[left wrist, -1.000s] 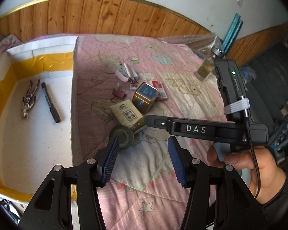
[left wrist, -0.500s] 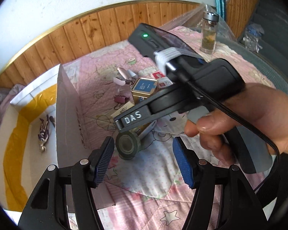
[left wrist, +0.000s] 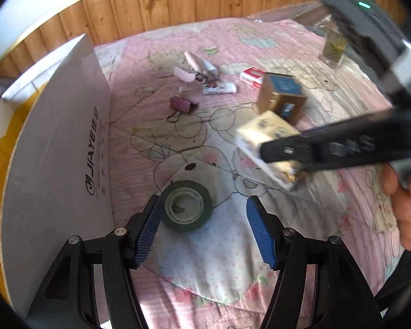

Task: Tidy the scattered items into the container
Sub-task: 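Grasp the green tape roll with the left gripper while the right gripper grasps the tissue pack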

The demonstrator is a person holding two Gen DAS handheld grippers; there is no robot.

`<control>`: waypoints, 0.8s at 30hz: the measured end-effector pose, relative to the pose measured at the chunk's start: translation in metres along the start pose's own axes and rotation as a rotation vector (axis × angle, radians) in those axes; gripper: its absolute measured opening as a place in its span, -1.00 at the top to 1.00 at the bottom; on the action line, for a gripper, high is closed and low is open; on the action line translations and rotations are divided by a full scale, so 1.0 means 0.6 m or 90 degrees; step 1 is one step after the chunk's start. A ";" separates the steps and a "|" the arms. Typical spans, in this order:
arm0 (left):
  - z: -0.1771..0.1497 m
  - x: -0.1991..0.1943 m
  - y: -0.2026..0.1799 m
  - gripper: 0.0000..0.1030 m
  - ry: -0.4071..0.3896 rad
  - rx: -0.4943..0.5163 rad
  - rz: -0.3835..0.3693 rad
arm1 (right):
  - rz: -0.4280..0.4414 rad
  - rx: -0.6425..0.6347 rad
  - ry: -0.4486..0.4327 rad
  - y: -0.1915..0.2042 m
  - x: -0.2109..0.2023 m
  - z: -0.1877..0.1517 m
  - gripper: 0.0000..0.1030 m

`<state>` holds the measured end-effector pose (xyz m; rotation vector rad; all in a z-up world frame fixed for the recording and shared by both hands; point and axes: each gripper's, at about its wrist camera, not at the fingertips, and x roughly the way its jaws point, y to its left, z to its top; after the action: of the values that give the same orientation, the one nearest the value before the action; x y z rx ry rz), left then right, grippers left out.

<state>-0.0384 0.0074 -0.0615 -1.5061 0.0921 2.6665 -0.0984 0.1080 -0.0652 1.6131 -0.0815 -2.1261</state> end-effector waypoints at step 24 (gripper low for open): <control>-0.013 0.037 0.033 0.02 0.007 -0.077 0.020 | -0.080 0.018 -0.027 -0.041 -0.007 -0.051 -0.06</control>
<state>-0.0450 -0.0119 -0.0843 -1.5666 -0.0474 2.7336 -0.0775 0.1386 -0.0785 1.6283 -0.0251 -2.2632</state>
